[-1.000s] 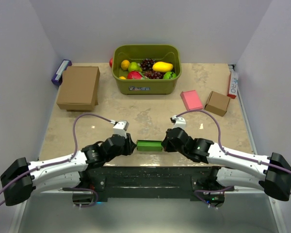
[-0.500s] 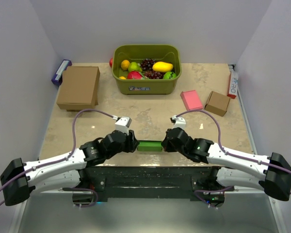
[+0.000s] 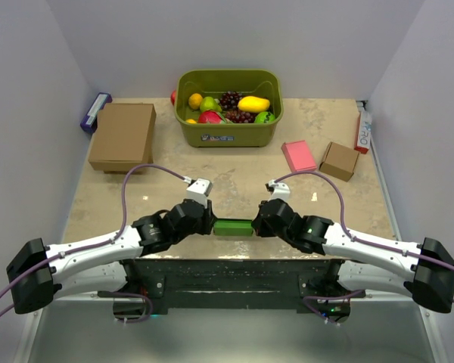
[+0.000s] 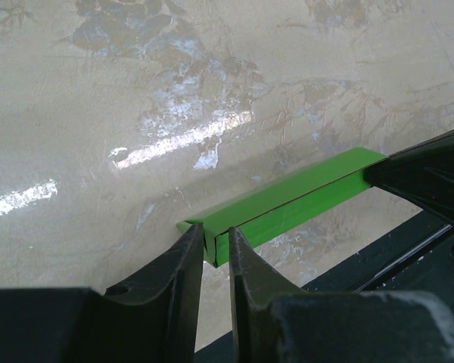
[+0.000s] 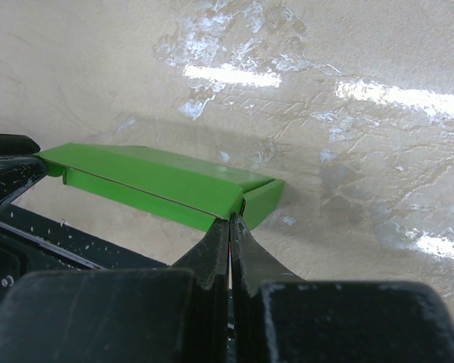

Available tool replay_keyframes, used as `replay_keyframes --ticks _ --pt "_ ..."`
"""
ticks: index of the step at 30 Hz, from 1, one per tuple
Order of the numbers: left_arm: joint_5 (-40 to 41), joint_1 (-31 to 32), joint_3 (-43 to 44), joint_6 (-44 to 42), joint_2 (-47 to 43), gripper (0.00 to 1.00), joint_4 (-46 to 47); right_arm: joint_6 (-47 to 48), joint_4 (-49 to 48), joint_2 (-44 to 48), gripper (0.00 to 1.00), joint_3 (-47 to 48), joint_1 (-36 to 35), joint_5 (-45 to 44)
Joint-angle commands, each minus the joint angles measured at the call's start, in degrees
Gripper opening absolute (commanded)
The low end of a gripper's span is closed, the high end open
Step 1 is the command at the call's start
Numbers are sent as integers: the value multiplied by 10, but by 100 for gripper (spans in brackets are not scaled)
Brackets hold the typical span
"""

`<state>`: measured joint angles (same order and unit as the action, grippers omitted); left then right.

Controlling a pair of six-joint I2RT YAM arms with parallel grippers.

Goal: Fold the paper box

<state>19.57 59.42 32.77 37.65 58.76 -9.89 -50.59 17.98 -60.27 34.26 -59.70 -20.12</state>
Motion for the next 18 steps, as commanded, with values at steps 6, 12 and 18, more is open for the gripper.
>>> replay_keyframes --ticks 6,12,18 --pt "12 3 19 -7 -7 24 -3 -8 65 -20 0 -29 -9 15" --pt "3 3 13 -5 -8 24 -7 -9 66 -18 0 -27 -9 15" --pt "3 3 5 -2 -17 24 -6 -9 67 -19 0 -27 -9 14"
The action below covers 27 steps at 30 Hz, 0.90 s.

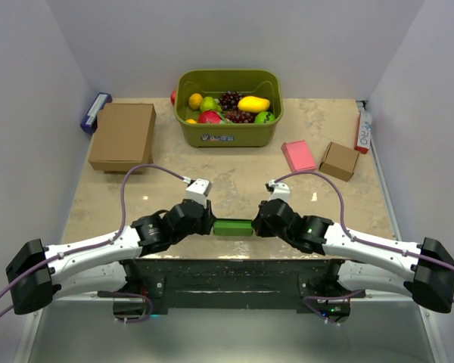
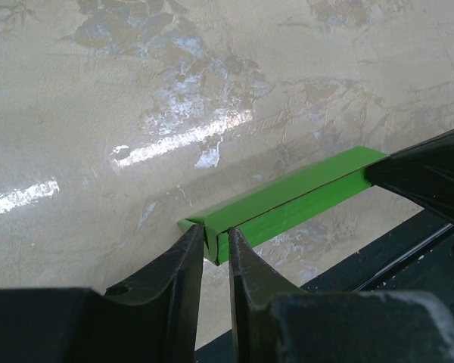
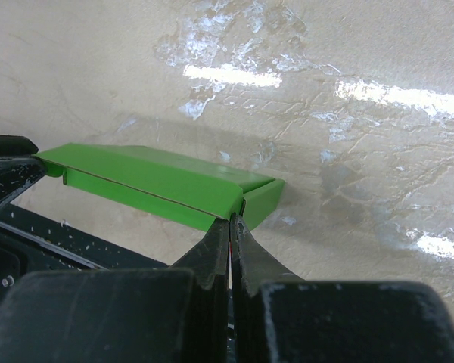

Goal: Fold the paper box

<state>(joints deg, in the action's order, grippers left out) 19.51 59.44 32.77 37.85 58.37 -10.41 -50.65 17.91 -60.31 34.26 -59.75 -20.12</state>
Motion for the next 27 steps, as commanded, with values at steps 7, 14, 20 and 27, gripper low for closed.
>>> replay_keyframes --ticks 7,14,20,27 --pt "-1 3 4 -4 -12 27 3 -10 68 -19 0 -26 -10 15" --pt "-6 4 2 -4 -6 24 7 -9 68 -20 0 -25 -11 14" --pt "-9 10 3 -1 -6 19 1 -10 66 -23 0 -26 -11 14" --pt "-6 12 -1 1 -8 22 -2 -11 66 -22 0 -26 -12 14"
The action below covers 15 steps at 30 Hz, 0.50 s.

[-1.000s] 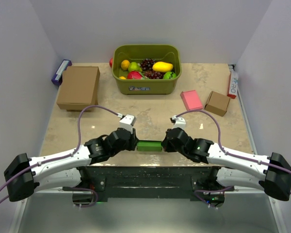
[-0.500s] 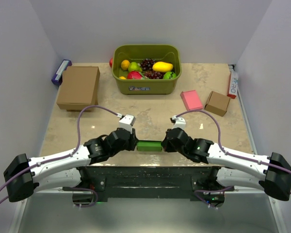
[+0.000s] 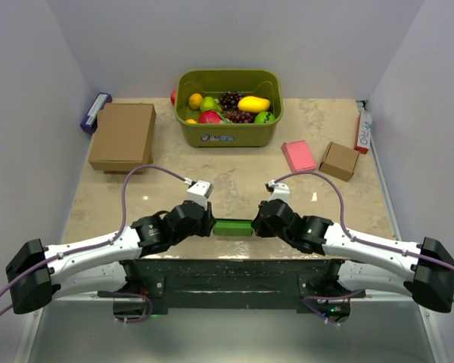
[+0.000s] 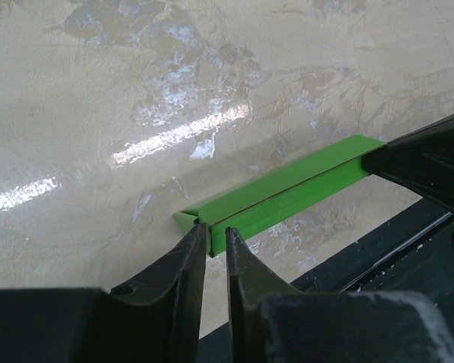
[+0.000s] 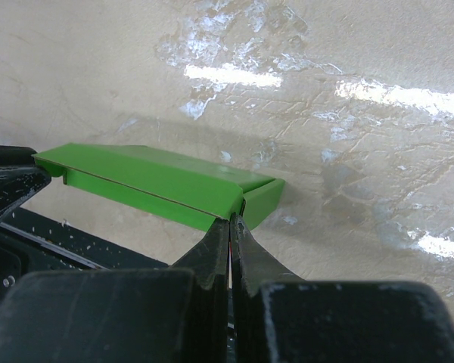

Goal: Fold the paper box

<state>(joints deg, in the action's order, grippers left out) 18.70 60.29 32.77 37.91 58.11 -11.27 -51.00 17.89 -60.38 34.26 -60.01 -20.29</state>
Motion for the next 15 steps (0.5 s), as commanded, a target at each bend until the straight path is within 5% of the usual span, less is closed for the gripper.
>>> replay_keyframes --ticks 1,15 --pt "3 4 -2 1 -6 21 6 -9 66 -22 0 -26 -9 16" --pt "8 11 2 2 11 0 22 -9 65 -25 0 -27 -11 15"
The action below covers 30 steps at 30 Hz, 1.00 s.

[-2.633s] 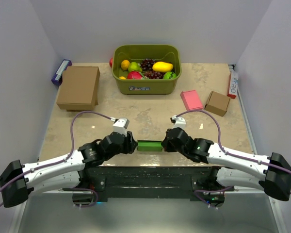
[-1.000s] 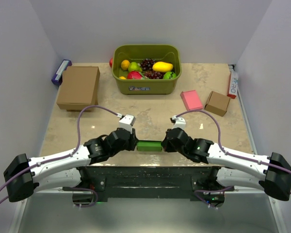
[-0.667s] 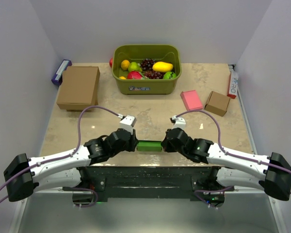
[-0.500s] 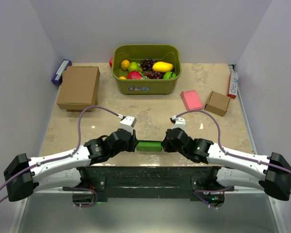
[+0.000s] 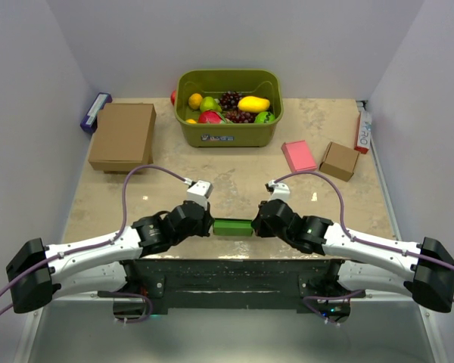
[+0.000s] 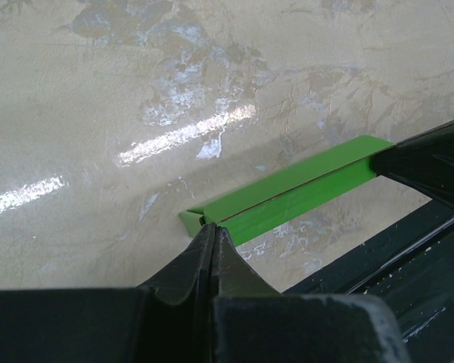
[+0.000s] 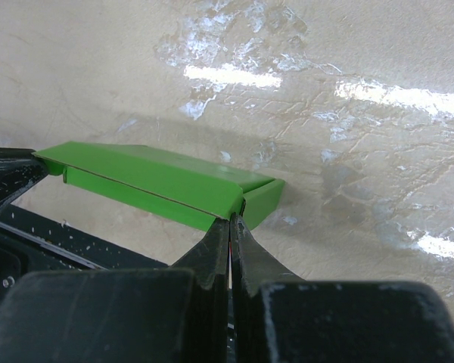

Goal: Fold the paper box

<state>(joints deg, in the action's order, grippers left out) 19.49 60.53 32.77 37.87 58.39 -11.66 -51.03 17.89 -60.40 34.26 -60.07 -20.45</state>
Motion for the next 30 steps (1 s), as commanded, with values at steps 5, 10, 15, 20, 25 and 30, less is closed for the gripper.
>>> replay_keyframes --ticks 5,10,15,20,25,30 --pt "9 20 4 17 16 0 24 -7 64 -24 0 -26 -9 14" --pt "22 34 2 42 22 0 35 -7 59 -28 0 -29 -11 14" --pt "21 38 -7 56 21 0 52 -5 58 -29 0 -30 -13 12" --pt "30 37 -23 77 8 0 61 -6 54 -28 0 -32 -13 12" --pt "28 38 -37 87 -4 0 85 -7 51 -27 0 -36 -14 13" --pt "22 38 -44 98 -11 0 103 -9 51 -27 0 -38 -15 13"
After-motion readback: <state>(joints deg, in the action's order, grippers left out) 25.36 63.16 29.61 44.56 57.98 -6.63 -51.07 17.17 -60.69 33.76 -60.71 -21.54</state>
